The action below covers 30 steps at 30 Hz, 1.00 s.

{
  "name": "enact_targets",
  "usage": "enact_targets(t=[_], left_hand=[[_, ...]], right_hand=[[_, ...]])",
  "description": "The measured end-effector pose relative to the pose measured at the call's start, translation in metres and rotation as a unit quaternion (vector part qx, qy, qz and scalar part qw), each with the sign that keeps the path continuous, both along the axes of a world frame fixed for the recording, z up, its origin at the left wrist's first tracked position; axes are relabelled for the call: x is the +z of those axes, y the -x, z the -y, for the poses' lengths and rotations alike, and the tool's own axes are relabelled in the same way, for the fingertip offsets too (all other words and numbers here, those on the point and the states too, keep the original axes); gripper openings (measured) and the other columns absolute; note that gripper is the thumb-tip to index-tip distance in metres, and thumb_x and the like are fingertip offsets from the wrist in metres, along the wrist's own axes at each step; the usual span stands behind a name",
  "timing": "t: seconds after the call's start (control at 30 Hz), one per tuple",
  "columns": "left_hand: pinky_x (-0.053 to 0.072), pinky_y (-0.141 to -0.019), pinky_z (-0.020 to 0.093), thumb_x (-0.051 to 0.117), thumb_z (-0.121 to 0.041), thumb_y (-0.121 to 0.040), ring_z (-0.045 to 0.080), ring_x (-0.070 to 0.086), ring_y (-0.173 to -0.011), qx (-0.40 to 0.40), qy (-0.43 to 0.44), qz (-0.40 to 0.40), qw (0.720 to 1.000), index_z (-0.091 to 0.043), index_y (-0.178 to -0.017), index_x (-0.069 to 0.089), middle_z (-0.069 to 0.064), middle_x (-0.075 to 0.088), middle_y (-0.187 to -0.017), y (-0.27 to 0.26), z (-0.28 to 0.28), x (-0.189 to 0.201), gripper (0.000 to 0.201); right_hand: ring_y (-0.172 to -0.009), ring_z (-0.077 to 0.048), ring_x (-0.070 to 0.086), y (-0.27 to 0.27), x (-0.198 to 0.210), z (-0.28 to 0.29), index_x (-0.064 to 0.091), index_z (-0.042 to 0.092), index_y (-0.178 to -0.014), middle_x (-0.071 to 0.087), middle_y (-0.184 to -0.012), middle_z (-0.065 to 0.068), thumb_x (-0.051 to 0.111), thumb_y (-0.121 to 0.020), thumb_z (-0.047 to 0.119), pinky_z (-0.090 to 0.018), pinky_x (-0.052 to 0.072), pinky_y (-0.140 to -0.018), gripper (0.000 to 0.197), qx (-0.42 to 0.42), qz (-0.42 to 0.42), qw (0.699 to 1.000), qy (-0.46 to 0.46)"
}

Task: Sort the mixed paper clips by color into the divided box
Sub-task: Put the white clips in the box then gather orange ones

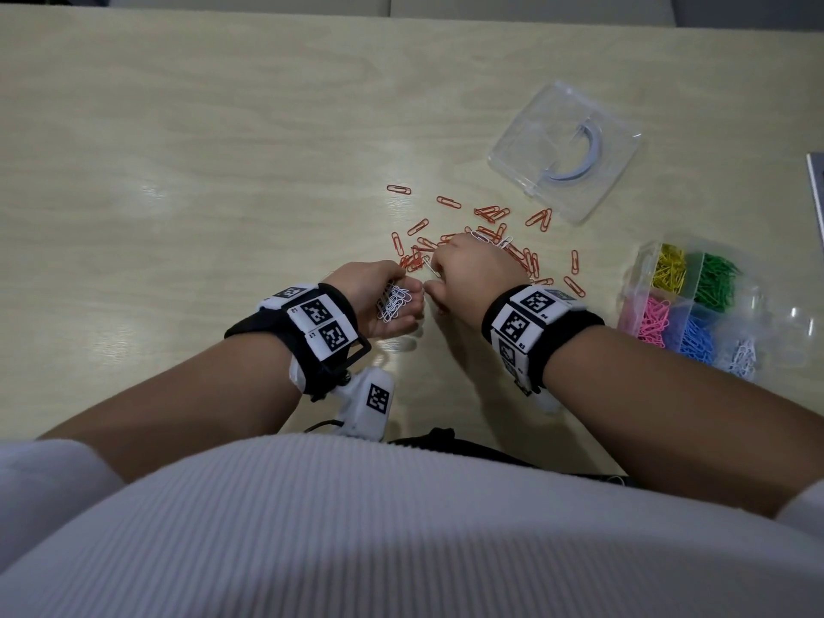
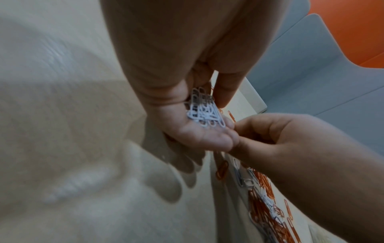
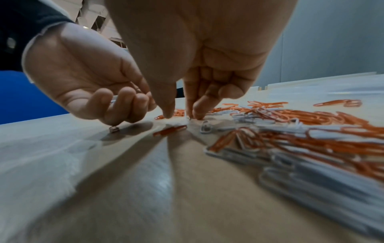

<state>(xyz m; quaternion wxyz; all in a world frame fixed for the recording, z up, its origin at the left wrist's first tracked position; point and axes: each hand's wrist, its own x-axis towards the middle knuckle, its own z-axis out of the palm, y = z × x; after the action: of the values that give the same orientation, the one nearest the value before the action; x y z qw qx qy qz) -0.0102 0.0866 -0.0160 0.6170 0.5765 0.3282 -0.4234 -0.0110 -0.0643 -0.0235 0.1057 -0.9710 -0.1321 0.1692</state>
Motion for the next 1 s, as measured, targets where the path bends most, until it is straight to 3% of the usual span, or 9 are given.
enact_targets(t=[0.17, 0.23, 0.33, 0.4, 0.47, 0.53, 0.63, 0.83, 1.0], left_hand=[[0.054, -0.056, 0.024, 0.038, -0.025, -0.098, 0.013, 0.061, -0.056, -0.005, 0.000, -0.014, 1.000, -0.011, -0.080, 0.061, 0.007, 0.062, -0.071, -0.002, -0.003, -0.001, 0.032], [0.055, -0.057, 0.024, 0.038, -0.025, -0.098, 0.014, 0.061, -0.058, -0.005, 0.000, -0.011, 1.000, -0.011, -0.080, 0.061, 0.008, 0.062, -0.071, -0.002, -0.003, -0.001, 0.033], [0.058, -0.060, 0.030, 0.042, -0.021, -0.097, 0.019, 0.063, -0.062, -0.003, -0.016, 0.013, 1.000, -0.005, -0.087, 0.062, 0.013, 0.063, -0.076, -0.001, 0.001, 0.000, 0.027], [0.060, -0.064, 0.038, 0.048, -0.015, -0.093, 0.024, 0.064, -0.065, 0.009, -0.022, 0.034, 0.999, -0.001, -0.092, 0.062, 0.016, 0.063, -0.080, 0.000, 0.005, 0.002, 0.020], [0.058, -0.063, 0.038, 0.049, -0.013, -0.092, 0.024, 0.062, -0.062, 0.015, -0.007, 0.038, 0.999, 0.000, -0.086, 0.061, 0.016, 0.061, -0.075, 0.001, 0.009, 0.004, 0.018], [0.056, -0.055, 0.029, 0.045, -0.020, -0.097, 0.019, 0.059, -0.053, 0.002, 0.017, 0.016, 1.000, -0.004, -0.080, 0.060, 0.011, 0.059, -0.065, 0.002, 0.010, 0.005, 0.028], [0.053, -0.050, 0.022, 0.038, -0.027, -0.101, 0.013, 0.058, -0.047, -0.002, 0.024, -0.013, 1.000, -0.009, -0.075, 0.059, 0.006, 0.059, -0.057, 0.001, 0.009, 0.004, 0.038], [0.052, -0.048, 0.020, 0.037, -0.026, -0.101, 0.012, 0.058, -0.045, -0.005, 0.021, -0.017, 1.000, -0.009, -0.074, 0.059, 0.006, 0.060, -0.056, 0.003, 0.009, 0.005, 0.039], [0.053, -0.050, 0.023, 0.038, -0.027, -0.101, 0.014, 0.059, -0.049, -0.008, 0.014, -0.017, 1.000, -0.008, -0.077, 0.061, 0.008, 0.061, -0.062, 0.003, 0.012, 0.005, 0.038]], right_hand=[[-0.099, -0.029, 0.058, 0.001, -0.001, -0.004, 0.060, 0.011, -0.107, 0.058, -0.109, -0.009, 0.052, -0.092, 0.020, -0.032, 0.042, -0.073, 0.019, 0.017, 0.018, 0.999, 0.040], [-0.096, -0.028, 0.059, 0.001, 0.003, -0.003, 0.061, 0.013, -0.102, 0.059, -0.106, -0.008, 0.051, -0.091, 0.022, -0.031, 0.039, -0.070, 0.018, 0.009, 0.013, 0.999, 0.032], [-0.088, -0.019, 0.054, 0.005, 0.013, 0.000, 0.062, 0.019, -0.088, 0.057, -0.094, 0.001, 0.055, -0.087, 0.028, -0.028, 0.040, -0.073, 0.011, 0.003, -0.007, 0.995, -0.095], [-0.085, -0.016, 0.053, 0.010, 0.021, -0.003, 0.068, 0.018, -0.088, 0.059, -0.091, 0.001, 0.058, -0.086, 0.025, -0.027, 0.040, -0.073, 0.012, 0.040, -0.021, 0.984, -0.173], [-0.087, -0.016, 0.055, 0.013, 0.022, -0.004, 0.070, 0.017, -0.091, 0.061, -0.092, -0.001, 0.056, -0.088, 0.021, -0.028, 0.042, -0.075, 0.016, 0.038, -0.021, 0.980, -0.194], [-0.093, -0.019, 0.056, 0.013, 0.019, 0.003, 0.066, 0.019, -0.094, 0.058, -0.098, 0.000, 0.053, -0.088, 0.020, -0.028, 0.041, -0.076, 0.015, -0.028, -0.009, 0.987, -0.160], [-0.101, -0.026, 0.055, 0.012, 0.013, 0.019, 0.055, 0.015, -0.110, 0.053, -0.112, -0.005, 0.055, -0.089, 0.024, -0.034, 0.045, -0.081, 0.023, -0.110, -0.035, 0.993, -0.021], [-0.101, -0.030, 0.056, 0.017, 0.001, 0.025, 0.055, 0.012, -0.112, 0.055, -0.114, -0.010, 0.051, -0.090, 0.011, -0.037, 0.048, -0.082, 0.023, -0.060, -0.030, 0.997, 0.042], [-0.103, -0.029, 0.058, 0.015, 0.005, 0.022, 0.054, 0.013, -0.116, 0.055, -0.116, -0.009, 0.051, -0.090, 0.025, -0.037, 0.045, -0.084, 0.028, -0.045, -0.045, 0.996, 0.070]])
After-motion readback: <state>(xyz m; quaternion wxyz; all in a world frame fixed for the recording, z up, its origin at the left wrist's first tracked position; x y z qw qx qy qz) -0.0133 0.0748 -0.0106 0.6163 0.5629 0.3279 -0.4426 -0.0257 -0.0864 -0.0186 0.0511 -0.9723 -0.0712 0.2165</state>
